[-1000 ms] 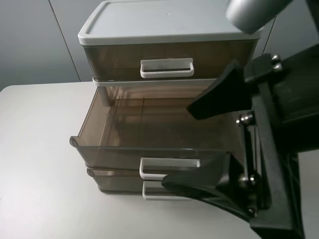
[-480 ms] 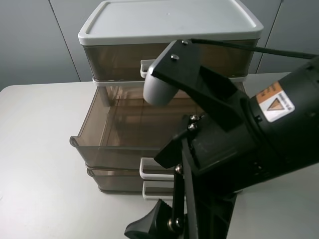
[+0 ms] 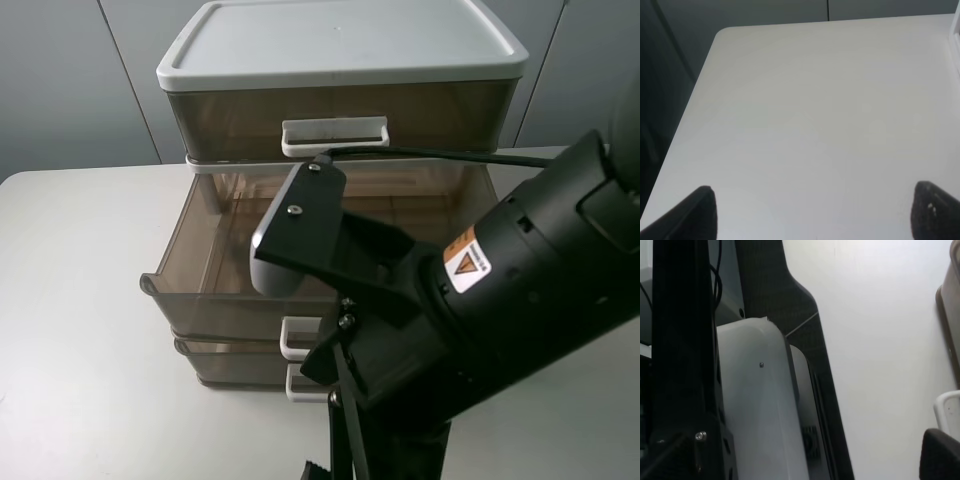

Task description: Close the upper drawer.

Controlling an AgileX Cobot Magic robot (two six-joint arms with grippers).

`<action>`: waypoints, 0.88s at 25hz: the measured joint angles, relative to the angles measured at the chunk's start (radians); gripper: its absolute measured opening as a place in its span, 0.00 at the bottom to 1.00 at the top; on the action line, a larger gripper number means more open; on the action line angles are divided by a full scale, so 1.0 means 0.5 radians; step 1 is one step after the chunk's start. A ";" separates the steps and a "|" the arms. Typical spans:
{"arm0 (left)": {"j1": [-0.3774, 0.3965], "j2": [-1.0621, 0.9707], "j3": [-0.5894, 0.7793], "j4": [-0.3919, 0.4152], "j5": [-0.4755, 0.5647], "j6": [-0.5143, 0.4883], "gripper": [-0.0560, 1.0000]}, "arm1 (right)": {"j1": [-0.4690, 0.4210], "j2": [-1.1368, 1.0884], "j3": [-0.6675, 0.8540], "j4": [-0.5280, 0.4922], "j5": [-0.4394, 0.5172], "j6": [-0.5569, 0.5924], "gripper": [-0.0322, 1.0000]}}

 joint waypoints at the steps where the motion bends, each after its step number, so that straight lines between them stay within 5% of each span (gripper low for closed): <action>1: 0.000 0.000 0.000 0.000 0.000 0.000 0.76 | 0.000 0.029 0.000 0.000 0.000 -0.010 0.68; 8: 0.000 0.000 0.000 0.000 0.000 0.000 0.76 | 0.007 0.204 0.000 -0.076 -0.024 -0.002 0.68; 22: 0.000 0.000 0.000 0.000 0.000 0.000 0.76 | 0.001 0.229 0.000 -0.589 -0.136 0.465 0.68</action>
